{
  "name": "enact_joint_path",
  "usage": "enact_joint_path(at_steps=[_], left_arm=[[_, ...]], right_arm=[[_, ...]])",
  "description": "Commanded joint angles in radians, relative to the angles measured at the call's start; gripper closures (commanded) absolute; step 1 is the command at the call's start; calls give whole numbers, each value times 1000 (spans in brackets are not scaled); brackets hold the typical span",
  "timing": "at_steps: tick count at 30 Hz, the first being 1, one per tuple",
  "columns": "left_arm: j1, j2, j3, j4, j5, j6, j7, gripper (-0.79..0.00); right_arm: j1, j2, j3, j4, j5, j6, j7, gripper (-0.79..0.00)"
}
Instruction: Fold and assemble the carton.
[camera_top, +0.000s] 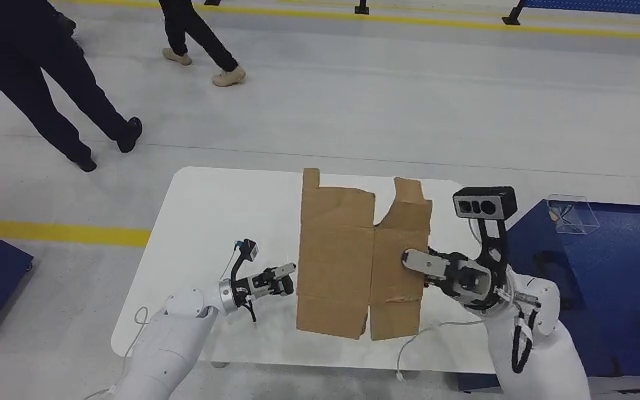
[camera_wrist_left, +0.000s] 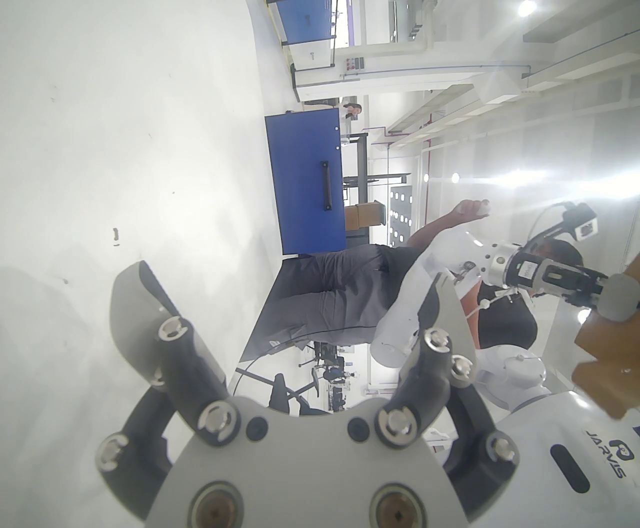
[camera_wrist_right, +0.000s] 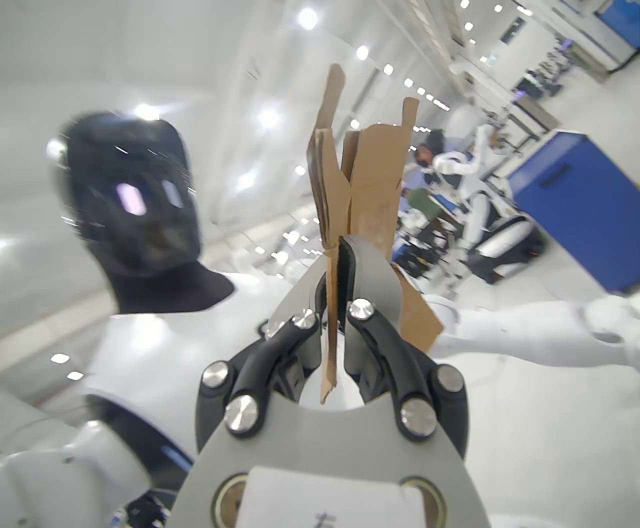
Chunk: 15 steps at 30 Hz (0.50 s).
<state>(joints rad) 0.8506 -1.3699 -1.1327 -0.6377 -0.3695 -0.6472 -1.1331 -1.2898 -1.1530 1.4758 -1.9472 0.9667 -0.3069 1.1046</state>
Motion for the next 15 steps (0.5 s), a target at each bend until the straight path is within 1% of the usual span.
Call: enact_joint_path(at_steps=[1,3,5,9,12,14,15], left_arm=[[0,0,0,0,0,0,0,-785],[0,0,0,0,0,0,0,-785],[0,0,0,0,0,0,0,-785],[0,0,0,0,0,0,0,-785],[0,0,0,0,0,0,0,-785],[0,0,0,0,0,0,0,-785],[0,0,0,0,0,0,0,-785]], right_arm=[[-20,-7,-11,30,328,74,29,0],[-32,-14,-25,69,529,164,40,0],[-41,-22,-69,95,700,292,37,0],[-53,-37,-173,139,943,512,-27,0],[-63,-51,-279,175,1063,652,-112,0],[-75,-62,-358,196,1177,739,-197,0],[-80,-69,-396,203,1259,783,-239,0]])
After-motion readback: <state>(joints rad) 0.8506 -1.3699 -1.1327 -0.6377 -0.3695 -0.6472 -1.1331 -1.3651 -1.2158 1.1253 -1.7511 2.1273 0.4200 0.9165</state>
